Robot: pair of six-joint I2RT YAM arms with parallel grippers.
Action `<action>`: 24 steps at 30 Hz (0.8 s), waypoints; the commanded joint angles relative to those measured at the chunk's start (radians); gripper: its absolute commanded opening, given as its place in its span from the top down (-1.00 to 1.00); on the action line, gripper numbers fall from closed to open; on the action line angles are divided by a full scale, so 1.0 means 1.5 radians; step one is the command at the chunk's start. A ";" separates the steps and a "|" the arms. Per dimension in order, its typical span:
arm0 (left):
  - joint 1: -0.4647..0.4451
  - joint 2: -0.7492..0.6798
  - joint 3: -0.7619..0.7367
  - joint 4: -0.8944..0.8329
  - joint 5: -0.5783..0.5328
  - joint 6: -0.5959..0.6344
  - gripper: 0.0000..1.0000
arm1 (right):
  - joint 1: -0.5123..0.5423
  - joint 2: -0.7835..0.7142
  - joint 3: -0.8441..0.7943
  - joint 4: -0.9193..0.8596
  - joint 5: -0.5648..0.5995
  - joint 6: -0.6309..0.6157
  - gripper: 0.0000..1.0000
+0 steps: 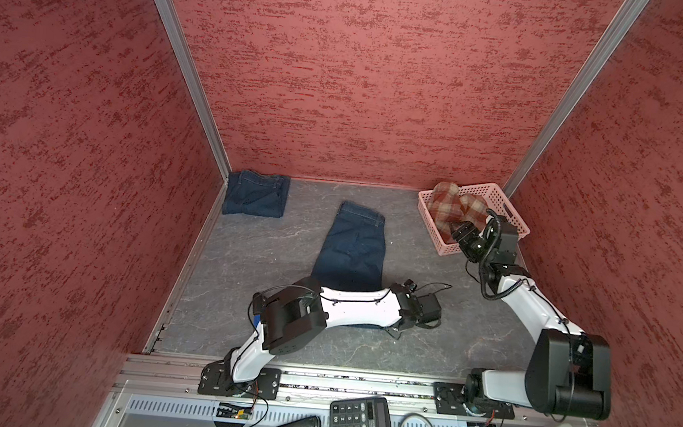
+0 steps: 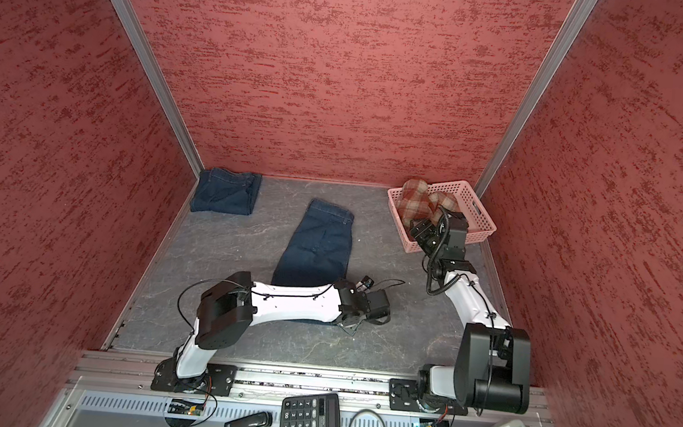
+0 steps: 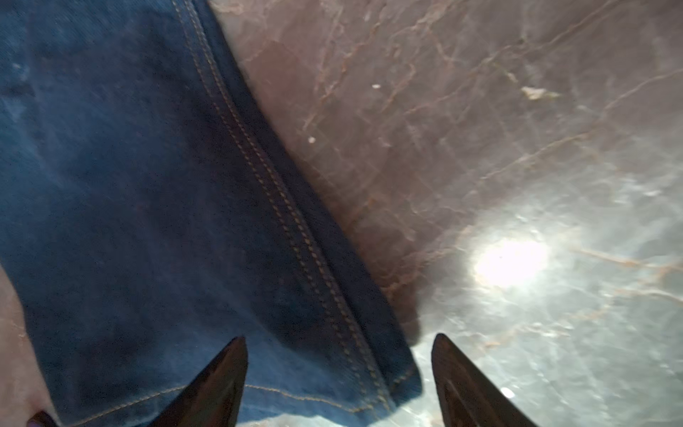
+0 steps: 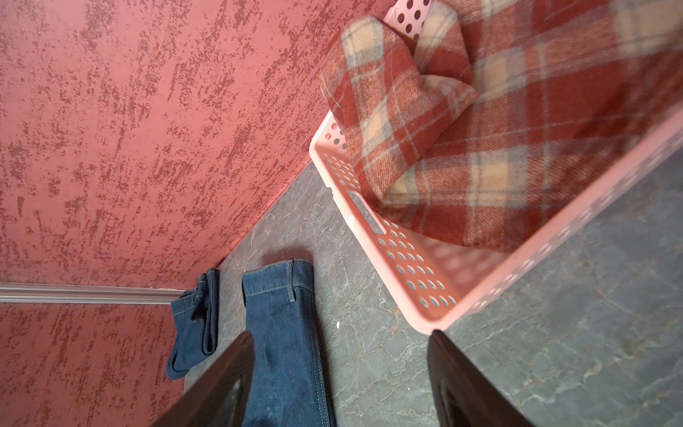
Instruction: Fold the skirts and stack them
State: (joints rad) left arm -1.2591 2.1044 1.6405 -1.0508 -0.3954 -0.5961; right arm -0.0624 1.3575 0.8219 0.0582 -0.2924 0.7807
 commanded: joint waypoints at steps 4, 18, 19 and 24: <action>-0.017 0.069 0.064 -0.107 0.023 -0.103 -0.38 | -0.009 -0.003 0.052 -0.035 0.001 -0.011 -0.49; 0.009 -0.052 0.033 -0.116 -0.028 -0.184 1.00 | -0.008 -0.001 0.105 -0.070 -0.010 -0.080 -0.50; 0.012 -0.088 0.010 -0.102 -0.029 -0.183 1.00 | -0.003 0.003 0.116 -0.075 -0.014 -0.089 -0.50; 0.042 -0.265 -0.111 -0.026 -0.012 -0.149 1.00 | 0.067 0.045 0.191 -0.105 -0.015 -0.121 -0.53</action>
State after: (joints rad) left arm -1.2259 1.8244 1.5387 -1.1622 -0.4049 -0.8375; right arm -0.0242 1.3968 1.0435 -0.0765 -0.2955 0.6460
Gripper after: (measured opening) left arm 0.070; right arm 0.763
